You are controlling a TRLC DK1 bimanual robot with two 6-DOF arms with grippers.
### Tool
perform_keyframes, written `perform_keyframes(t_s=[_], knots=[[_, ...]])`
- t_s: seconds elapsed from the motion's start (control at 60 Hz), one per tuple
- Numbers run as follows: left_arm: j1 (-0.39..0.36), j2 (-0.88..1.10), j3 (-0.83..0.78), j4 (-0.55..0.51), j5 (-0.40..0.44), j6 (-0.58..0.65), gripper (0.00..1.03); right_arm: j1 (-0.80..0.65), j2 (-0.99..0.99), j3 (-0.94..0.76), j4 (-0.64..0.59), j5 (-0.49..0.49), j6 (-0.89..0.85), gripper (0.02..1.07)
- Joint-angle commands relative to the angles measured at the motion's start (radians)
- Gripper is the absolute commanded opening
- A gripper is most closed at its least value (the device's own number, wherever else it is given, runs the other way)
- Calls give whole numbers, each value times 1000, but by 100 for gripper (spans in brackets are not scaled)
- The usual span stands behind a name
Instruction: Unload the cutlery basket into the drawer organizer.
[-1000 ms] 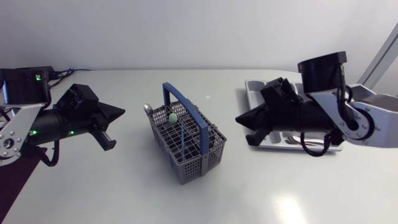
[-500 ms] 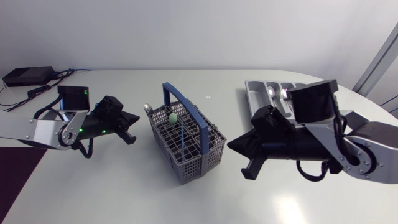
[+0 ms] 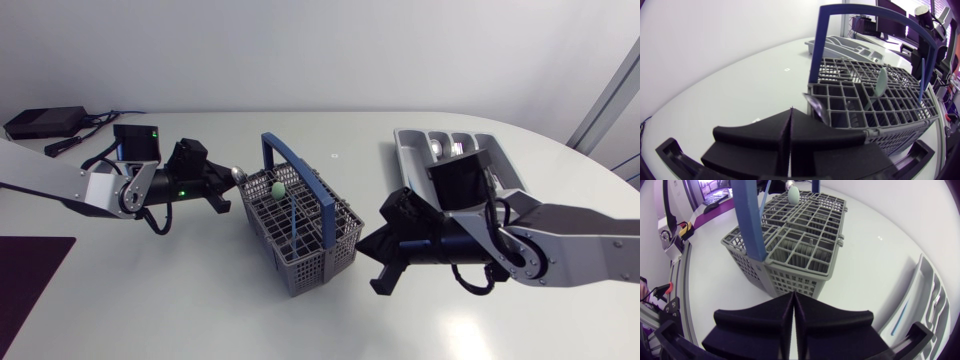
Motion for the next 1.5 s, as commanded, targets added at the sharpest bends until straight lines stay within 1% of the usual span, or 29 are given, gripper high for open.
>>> perform_keyframes(t_s=[0.0,0.15,0.267,0.467,0.667,0.933,1.0,1.133,1.483], knots=[[-15,25,11,6,39,-29,7,4,39,47,19,10,9,8],[-41,13,-17,1,80,-24,7,-21,80,100,24,10,4,8],[-49,-4,-37,-5,82,-15,7,-54,109,123,53,10,0,8],[-46,-68,-109,-14,88,8,6,-117,165,172,67,6,-23,8],[-37,-185,-221,-36,103,32,7,-152,235,244,68,-7,-43,8],[-34,-346,-340,-74,102,48,6,-140,323,333,78,-7,-31,8],[-24,-384,-353,-99,102,48,6,-131,336,348,79,-5,-25,8],[-18,-439,-373,-112,102,48,6,-123,343,356,78,-2,-22,8],[-41,-438,-347,-136,72,43,6,-119,320,316,81,10,-25,8]])
